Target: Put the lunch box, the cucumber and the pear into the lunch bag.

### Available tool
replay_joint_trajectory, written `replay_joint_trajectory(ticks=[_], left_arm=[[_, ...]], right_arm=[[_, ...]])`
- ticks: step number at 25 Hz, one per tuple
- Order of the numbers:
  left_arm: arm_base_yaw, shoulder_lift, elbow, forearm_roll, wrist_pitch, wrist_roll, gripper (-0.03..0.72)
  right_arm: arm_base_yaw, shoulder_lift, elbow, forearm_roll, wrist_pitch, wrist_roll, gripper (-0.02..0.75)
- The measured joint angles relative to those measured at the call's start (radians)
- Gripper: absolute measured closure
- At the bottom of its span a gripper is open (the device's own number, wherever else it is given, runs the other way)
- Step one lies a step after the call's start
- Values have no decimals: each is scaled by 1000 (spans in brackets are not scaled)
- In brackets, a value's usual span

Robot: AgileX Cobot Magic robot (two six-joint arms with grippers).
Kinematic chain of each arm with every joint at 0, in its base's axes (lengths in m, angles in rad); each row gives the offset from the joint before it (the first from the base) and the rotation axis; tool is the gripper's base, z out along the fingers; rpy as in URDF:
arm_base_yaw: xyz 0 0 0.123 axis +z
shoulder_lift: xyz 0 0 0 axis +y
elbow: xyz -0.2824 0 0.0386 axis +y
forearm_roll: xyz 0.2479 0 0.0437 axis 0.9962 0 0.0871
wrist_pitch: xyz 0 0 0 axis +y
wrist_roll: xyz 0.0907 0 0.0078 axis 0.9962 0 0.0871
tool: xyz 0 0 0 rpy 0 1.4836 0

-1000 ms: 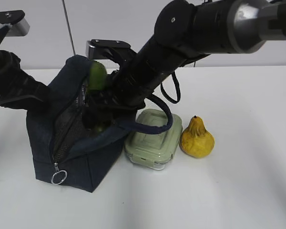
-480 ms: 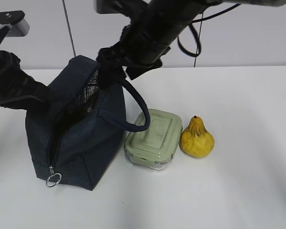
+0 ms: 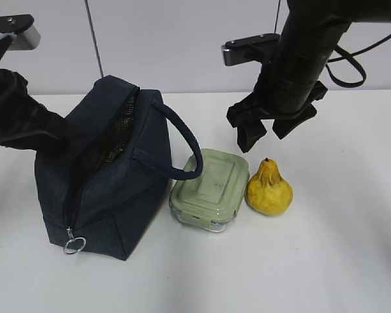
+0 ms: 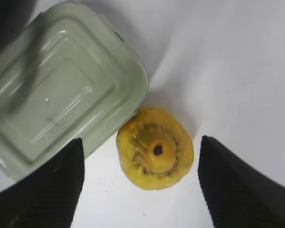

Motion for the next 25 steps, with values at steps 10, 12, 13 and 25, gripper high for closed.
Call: replay_joint_trajectory(ticks=[10,12,13,25], left_arm=[[0,0,0,0,4,0,694],[0,0,0,0,4,0,694],[0,0,0,0,4,0,694],[0,0,0,1,4,0,694]], right_arm=[[0,119,4,-52,22,24,207],[0,139,5,-56,40,24,245],[0,142,5,-61,51,24,294],[14,-62,-83,-65,59,3,574]])
